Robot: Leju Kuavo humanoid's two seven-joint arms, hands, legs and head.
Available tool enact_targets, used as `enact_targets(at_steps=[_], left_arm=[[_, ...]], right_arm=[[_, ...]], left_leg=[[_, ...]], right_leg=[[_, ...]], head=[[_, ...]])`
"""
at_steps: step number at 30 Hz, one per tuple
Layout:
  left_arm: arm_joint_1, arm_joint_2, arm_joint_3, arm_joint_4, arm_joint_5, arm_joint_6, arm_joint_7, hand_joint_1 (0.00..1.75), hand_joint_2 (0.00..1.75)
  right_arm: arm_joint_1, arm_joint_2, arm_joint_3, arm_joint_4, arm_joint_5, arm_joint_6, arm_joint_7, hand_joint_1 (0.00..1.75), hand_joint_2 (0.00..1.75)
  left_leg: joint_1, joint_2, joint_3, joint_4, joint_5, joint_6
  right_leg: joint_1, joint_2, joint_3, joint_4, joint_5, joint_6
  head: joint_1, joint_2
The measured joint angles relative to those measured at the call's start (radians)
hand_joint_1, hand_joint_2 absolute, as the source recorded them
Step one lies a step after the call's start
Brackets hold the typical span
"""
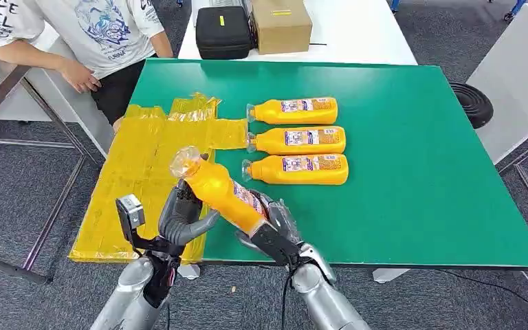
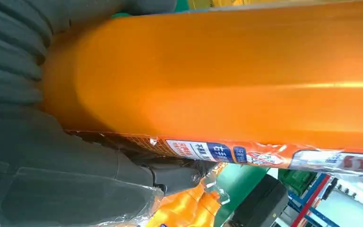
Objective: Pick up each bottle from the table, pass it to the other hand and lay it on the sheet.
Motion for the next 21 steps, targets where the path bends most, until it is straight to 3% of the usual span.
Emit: enact_targets(at_steps=[21], left_arm=[[-0.017,0.0,-0.014,0.002,-0.093,0.028,0.048,0.0,1.75]], right_arm=[[-0.056,0.043,0.089,0.03,0.098,0.023,0.034,1.75,1.75]], left_leg=[[0.0,0.0,0.0,0.0,0.0,0.0]], right_leg=[[0.0,0.0,0.0,0.0,0.0,0.0]], head=[[0.0,0.0]])
